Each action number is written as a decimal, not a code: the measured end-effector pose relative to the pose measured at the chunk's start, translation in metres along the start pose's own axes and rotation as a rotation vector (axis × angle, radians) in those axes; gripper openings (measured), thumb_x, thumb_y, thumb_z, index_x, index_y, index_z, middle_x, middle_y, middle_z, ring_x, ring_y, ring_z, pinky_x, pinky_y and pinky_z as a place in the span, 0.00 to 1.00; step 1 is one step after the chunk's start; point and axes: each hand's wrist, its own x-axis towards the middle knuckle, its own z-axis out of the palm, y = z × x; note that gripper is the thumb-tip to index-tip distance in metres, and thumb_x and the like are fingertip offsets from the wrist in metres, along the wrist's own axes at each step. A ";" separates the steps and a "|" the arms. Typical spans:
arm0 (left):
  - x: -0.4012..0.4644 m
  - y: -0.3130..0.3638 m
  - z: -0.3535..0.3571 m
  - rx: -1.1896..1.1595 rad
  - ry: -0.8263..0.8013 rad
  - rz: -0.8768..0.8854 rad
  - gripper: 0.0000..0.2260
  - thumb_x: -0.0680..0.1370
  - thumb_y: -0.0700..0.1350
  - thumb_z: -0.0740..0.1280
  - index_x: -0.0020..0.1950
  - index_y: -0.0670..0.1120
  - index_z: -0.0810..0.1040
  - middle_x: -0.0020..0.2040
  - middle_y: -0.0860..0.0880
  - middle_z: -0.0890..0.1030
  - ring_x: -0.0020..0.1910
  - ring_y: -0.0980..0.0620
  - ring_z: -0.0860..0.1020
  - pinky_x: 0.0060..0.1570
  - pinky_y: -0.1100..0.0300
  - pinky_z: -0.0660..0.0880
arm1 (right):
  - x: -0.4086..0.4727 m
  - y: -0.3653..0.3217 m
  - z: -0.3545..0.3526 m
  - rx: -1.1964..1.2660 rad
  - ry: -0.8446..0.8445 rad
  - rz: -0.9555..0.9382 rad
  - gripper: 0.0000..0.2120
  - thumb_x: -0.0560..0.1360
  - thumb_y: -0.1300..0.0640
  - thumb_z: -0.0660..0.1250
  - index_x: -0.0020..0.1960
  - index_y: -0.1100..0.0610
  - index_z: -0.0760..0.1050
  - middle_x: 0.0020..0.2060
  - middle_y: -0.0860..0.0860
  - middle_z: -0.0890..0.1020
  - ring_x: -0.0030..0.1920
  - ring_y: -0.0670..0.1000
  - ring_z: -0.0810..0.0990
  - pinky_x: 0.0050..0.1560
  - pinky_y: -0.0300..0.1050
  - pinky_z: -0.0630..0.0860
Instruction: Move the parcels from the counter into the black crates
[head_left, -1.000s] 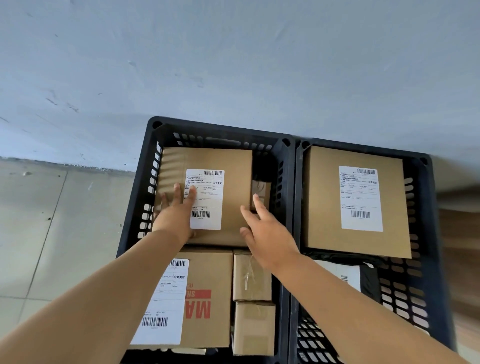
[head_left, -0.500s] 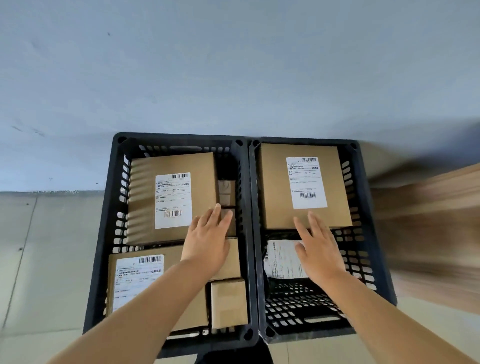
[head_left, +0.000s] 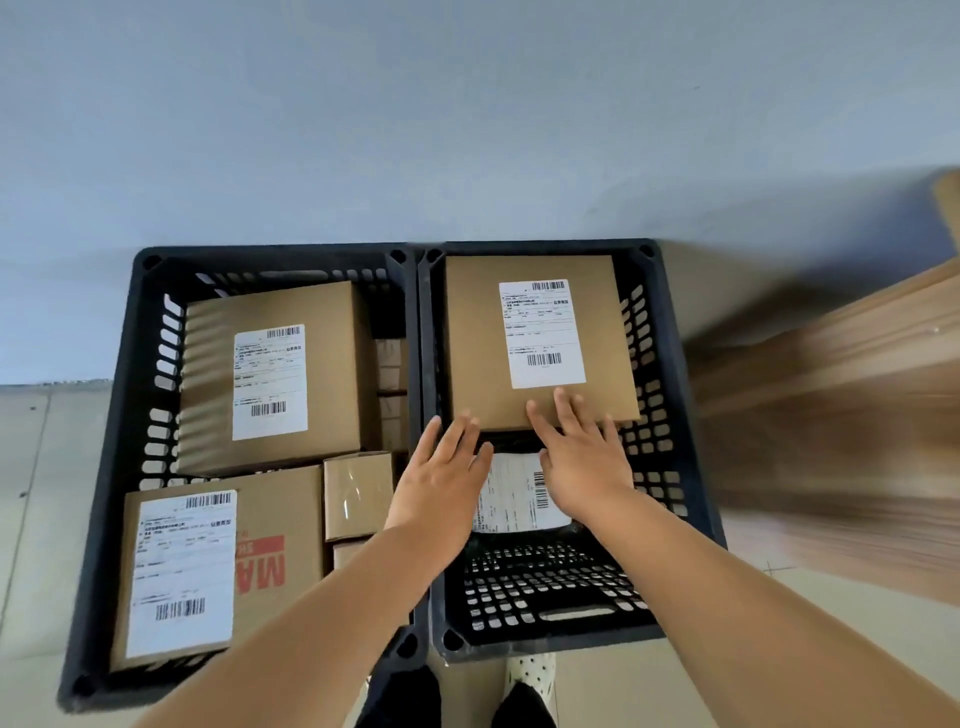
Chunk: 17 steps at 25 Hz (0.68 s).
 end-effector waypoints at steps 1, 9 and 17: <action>-0.004 0.012 0.004 -0.035 -0.037 0.021 0.30 0.81 0.46 0.58 0.79 0.47 0.47 0.79 0.43 0.42 0.77 0.45 0.36 0.74 0.47 0.34 | 0.000 0.005 -0.001 0.010 -0.009 -0.029 0.29 0.83 0.54 0.48 0.78 0.45 0.36 0.76 0.52 0.33 0.76 0.54 0.34 0.75 0.55 0.38; 0.011 0.068 0.028 -0.129 -0.374 -0.075 0.35 0.81 0.50 0.60 0.78 0.54 0.38 0.75 0.42 0.30 0.73 0.38 0.31 0.74 0.44 0.40 | -0.002 0.075 0.006 -0.108 0.060 -0.122 0.30 0.83 0.53 0.49 0.77 0.44 0.34 0.76 0.54 0.31 0.75 0.59 0.31 0.75 0.60 0.37; 0.017 0.073 0.026 -0.082 -0.407 -0.119 0.32 0.82 0.45 0.57 0.78 0.56 0.38 0.77 0.44 0.32 0.76 0.41 0.34 0.75 0.46 0.47 | 0.008 0.087 0.014 -0.101 0.080 -0.152 0.34 0.81 0.58 0.54 0.77 0.43 0.35 0.76 0.53 0.34 0.76 0.58 0.33 0.74 0.60 0.37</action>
